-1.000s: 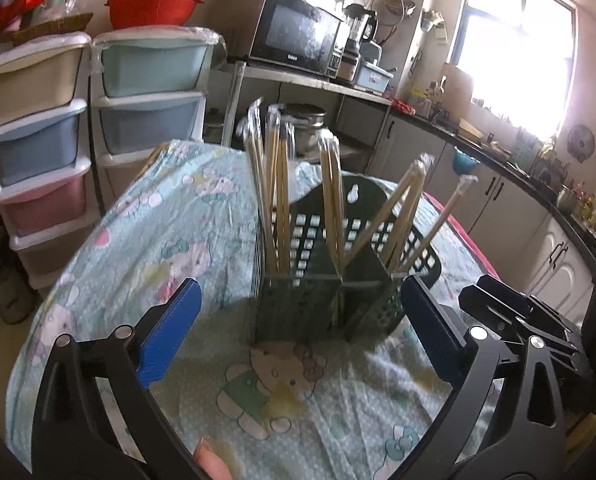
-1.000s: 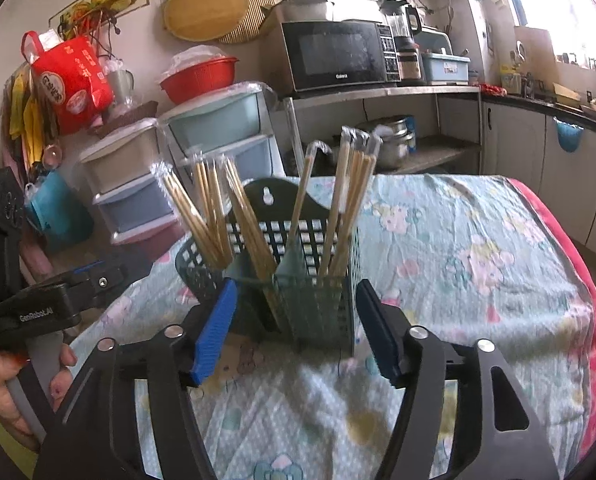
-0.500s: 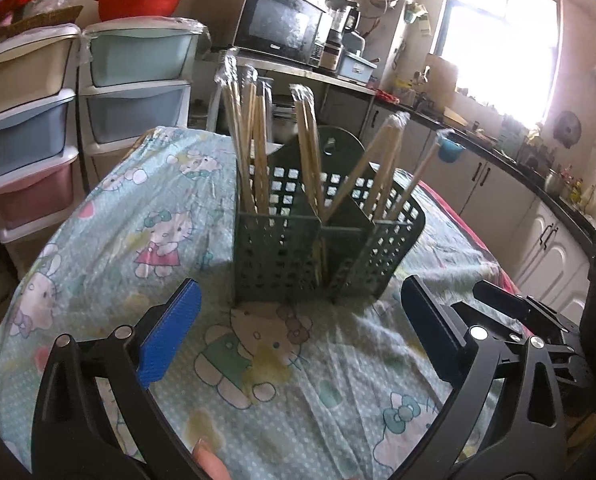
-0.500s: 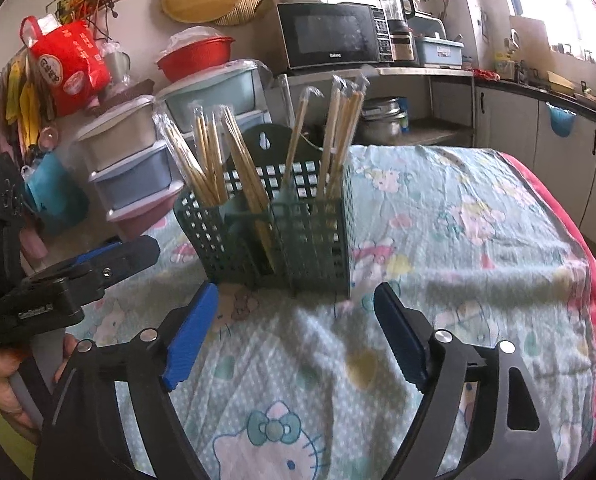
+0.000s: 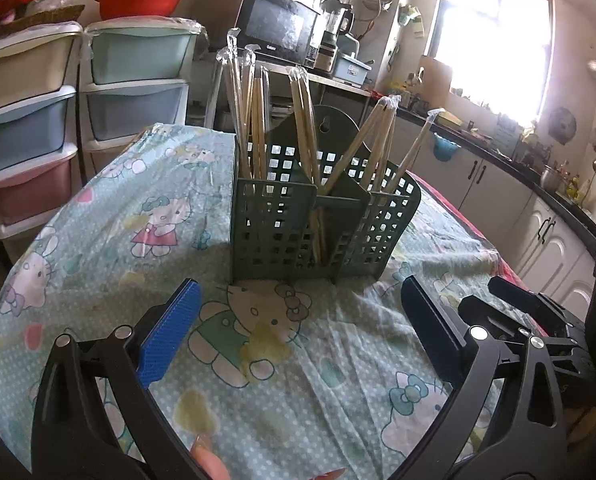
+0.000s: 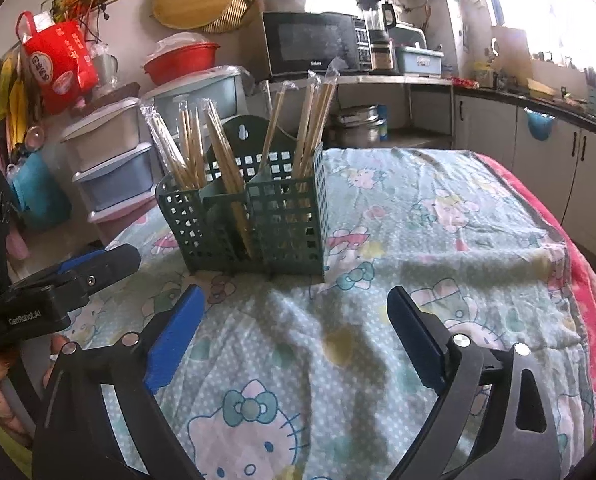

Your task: Organize utensils

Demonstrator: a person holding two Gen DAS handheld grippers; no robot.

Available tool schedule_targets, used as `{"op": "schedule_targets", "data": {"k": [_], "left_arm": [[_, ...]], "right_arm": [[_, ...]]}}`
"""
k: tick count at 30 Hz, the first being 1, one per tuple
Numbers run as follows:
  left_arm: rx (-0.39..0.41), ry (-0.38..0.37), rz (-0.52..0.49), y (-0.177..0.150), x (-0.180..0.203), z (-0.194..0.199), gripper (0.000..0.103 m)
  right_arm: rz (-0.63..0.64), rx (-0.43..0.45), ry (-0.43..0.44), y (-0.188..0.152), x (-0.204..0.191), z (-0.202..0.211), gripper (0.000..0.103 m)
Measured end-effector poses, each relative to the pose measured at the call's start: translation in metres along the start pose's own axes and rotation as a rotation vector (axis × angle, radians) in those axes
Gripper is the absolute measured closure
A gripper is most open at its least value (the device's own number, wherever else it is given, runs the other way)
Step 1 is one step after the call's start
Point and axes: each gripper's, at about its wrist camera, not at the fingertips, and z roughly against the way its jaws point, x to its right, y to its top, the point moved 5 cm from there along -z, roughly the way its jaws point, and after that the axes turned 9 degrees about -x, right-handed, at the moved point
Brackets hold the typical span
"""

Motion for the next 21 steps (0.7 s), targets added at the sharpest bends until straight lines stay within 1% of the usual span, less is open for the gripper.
{"op": "schedule_targets", "data": {"k": [9,15,18,21], "left_arm": [[0.050,0.003,-0.014,-0.005,0.002,0.008,0.011],[0.097,0.014,-0.025,-0.007,0.004,0.013,0.011],[0.127,0.013,-0.036,-0.009,0.005,0.016,0.011],[0.148,0.012,-0.052,-0.011,0.009,0.017,0.011]], "right_arm": [[0.007,0.064,-0.028,-0.005,0.001,0.010,0.008],[0.004,0.156,-0.045,-0.009,0.002,0.024,0.007],[0.002,0.218,-0.064,-0.011,0.003,0.033,0.007],[0.028,0.273,-0.097,-0.013,-0.001,0.039,0.007]]}}
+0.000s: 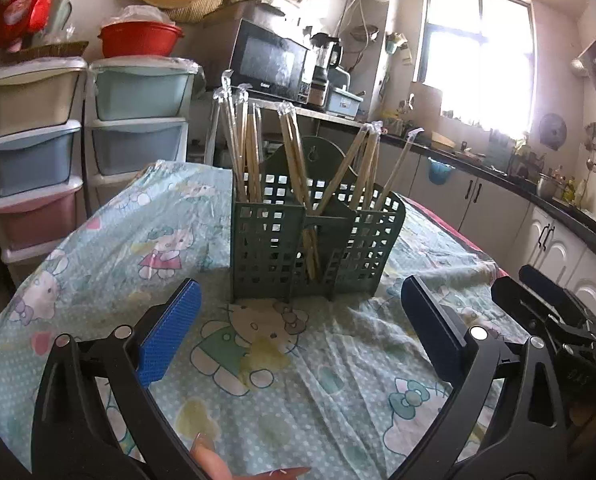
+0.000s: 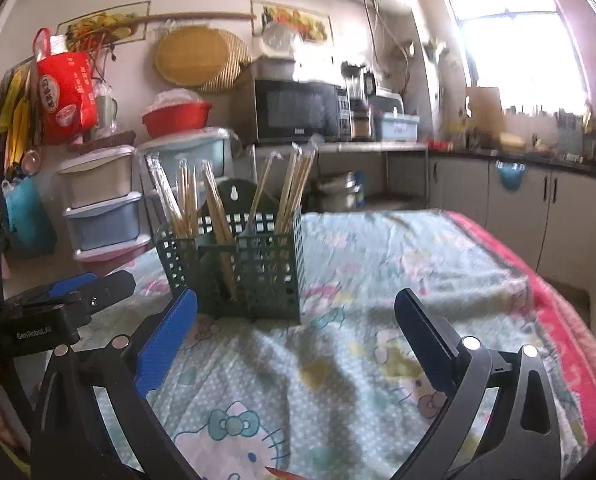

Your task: Organize utensils

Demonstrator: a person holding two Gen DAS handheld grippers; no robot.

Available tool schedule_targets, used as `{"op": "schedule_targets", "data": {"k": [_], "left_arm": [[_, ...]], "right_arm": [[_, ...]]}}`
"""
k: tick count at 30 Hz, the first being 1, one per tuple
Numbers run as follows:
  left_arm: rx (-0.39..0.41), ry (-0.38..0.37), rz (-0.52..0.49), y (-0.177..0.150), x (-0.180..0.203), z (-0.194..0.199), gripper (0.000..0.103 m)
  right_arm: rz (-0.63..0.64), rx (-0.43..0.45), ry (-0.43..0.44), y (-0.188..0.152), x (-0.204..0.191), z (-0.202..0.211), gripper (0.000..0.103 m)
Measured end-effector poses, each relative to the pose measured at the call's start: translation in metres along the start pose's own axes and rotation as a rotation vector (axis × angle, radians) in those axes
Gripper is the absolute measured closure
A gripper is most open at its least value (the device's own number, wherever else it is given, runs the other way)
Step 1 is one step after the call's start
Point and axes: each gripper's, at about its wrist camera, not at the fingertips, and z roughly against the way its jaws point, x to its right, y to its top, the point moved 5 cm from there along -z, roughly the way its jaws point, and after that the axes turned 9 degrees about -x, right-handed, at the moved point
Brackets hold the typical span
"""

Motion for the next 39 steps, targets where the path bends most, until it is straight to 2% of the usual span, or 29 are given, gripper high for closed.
{"op": "schedule_targets", "data": {"k": [7,39], "left_arm": [[0.017,0.016,-0.028,-0.0049,0.0058,0.0007,0.011],[0.021,0.018,-0.027,-0.0053,0.0054,0.0031,0.011]], "right_arm": [[0.056,0.056,-0.014,0.0002,-0.0107,0.0088,0.007],[0.043,0.050,-0.019,-0.0001,-0.0089,0.0081,0.007]]}}
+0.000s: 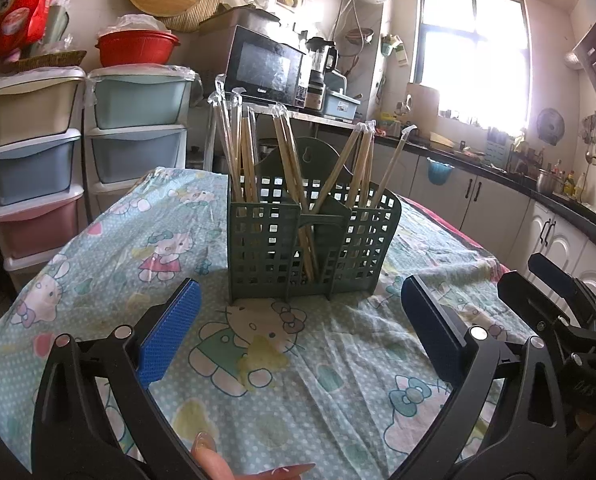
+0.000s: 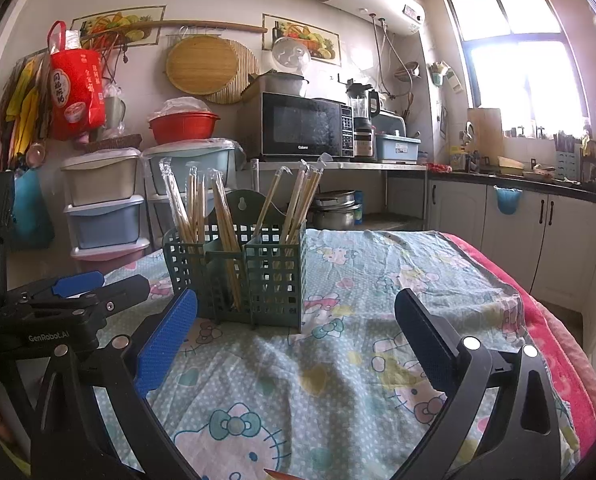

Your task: Organize utensils

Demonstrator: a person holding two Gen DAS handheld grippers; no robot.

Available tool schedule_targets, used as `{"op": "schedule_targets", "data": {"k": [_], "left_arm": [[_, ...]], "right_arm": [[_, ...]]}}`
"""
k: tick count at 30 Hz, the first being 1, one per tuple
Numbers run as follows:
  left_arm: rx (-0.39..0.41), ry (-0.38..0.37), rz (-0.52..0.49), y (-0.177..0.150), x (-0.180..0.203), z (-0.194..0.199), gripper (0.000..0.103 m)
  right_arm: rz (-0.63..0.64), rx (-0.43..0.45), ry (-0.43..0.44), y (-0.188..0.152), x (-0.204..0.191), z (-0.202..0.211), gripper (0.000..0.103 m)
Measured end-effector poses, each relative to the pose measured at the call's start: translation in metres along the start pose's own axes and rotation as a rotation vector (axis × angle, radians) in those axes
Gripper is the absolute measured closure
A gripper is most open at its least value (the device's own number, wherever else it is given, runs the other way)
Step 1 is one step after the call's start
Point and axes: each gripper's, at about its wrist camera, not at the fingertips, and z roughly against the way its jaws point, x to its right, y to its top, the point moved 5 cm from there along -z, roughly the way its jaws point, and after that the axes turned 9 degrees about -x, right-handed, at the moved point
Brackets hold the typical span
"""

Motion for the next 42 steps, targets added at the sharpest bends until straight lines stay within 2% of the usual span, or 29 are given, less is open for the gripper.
{"op": "schedule_targets", "data": {"k": [33,42], "left_arm": [[-0.002,-0.006,0.001,-0.0003,0.0000,-0.0003,0.011],[-0.034,-0.004,0.025,-0.0039,-0.0032,-0.0086,0.011]], "right_arm": [[-0.004,-0.003,-0.001,-0.0004,0.0013,-0.0006,0.007],[-0.015,-0.008,-0.004,-0.0022,0.0033,-0.0010,0.007]]}}
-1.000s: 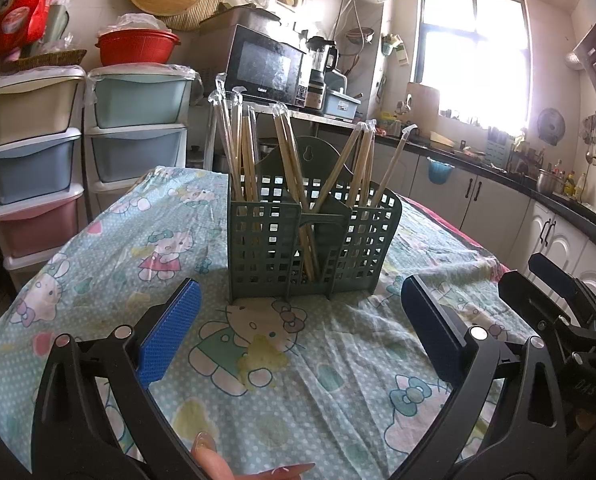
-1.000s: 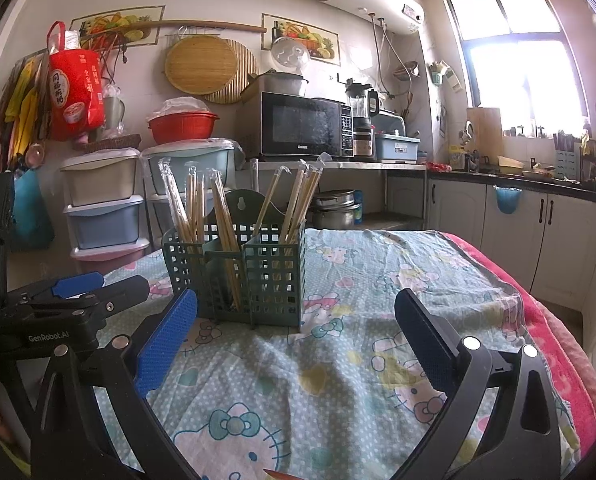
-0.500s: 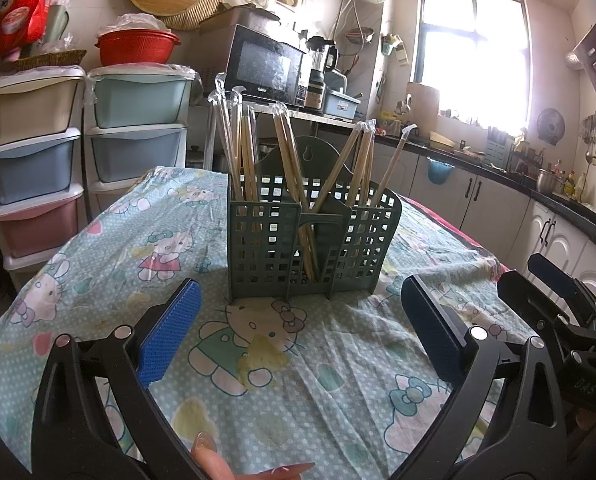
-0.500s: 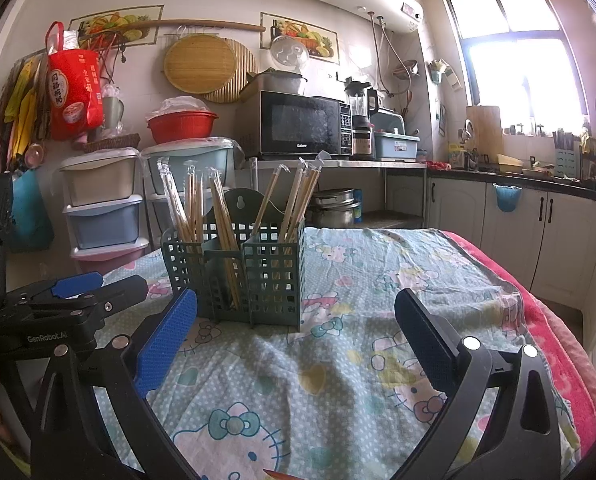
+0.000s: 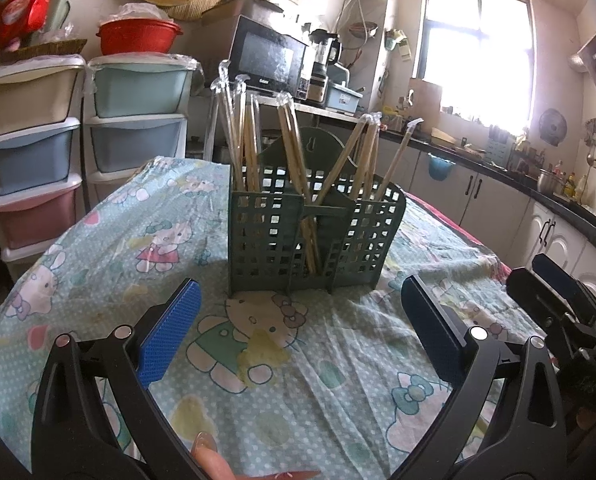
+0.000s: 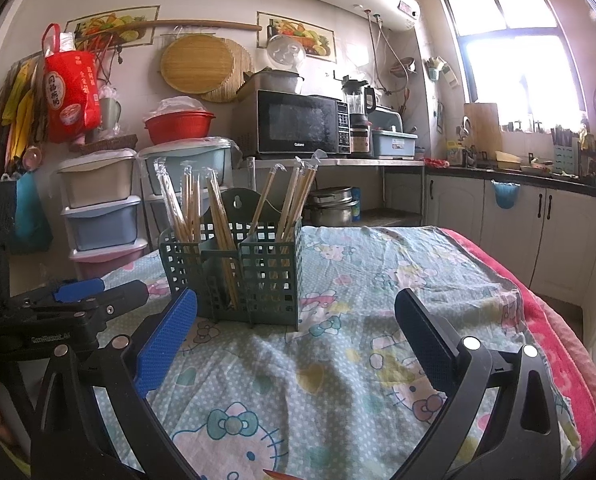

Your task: Organize utensils

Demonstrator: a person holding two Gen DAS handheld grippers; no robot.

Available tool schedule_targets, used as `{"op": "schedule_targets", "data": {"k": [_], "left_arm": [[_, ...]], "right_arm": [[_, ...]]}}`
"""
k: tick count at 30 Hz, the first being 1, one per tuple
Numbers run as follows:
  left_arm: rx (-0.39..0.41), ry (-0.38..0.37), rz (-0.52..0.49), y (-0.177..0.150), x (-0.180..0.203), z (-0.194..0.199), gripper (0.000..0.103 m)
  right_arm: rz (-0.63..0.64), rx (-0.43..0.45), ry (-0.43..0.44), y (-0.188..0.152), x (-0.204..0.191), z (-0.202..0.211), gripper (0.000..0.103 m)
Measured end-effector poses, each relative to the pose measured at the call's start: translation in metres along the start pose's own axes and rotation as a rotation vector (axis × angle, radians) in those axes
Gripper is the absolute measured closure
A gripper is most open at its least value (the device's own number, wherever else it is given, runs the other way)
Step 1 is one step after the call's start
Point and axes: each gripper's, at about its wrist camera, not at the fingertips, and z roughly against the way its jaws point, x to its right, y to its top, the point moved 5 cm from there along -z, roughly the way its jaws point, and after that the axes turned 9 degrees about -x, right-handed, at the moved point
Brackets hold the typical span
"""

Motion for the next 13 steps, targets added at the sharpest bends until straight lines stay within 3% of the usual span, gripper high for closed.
{"op": "schedule_targets", "data": {"k": [7,11,13], "left_arm": [[-0.020,0.060,0.017,0.003,-0.005,-0.001,0.011],[-0.111,0.131,0.057,0.017,-0.040,-0.010,0.011],[-0.207,0.226,0.096,0.024,-0.076,-0.025,0.011]], "right_arm": [[-0.047,-0.052,-0.007,-0.001,0.008,-0.008,0.007],[-0.113,-0.170,-0.069,0.009,0.042,-0.027,0.007],[-0.147,-0.311,-0.145,0.011,0.075,-0.053,0.007]]}}
